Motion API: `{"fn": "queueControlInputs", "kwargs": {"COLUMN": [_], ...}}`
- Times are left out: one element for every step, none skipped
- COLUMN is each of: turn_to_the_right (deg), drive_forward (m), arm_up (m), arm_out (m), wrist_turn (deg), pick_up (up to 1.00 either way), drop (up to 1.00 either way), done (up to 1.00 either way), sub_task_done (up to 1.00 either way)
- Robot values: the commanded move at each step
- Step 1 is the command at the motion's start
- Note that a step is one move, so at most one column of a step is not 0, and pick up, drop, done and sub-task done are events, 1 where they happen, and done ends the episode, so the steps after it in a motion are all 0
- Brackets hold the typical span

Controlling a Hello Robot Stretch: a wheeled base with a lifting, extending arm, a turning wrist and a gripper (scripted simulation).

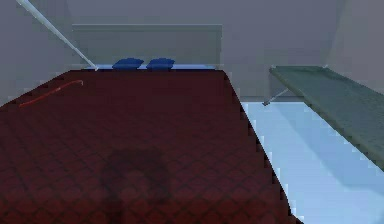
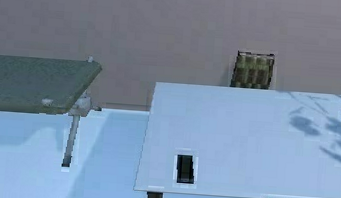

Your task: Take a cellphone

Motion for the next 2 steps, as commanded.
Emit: {"fn": "queueControlInputs", "kwargs": {"turn_to_the_right": [0.0,0.0], "drive_forward": [0.00,0.00], "arm_up": [0.50,0.22], "arm_out": [0.00,0.00], "wrist_turn": [0.0,0.0], "pick_up": [0.00,0.00], "drop": [0.00,0.00], "done": [0.00,0.00], "sub_task_done": [0.00,0.00]}}
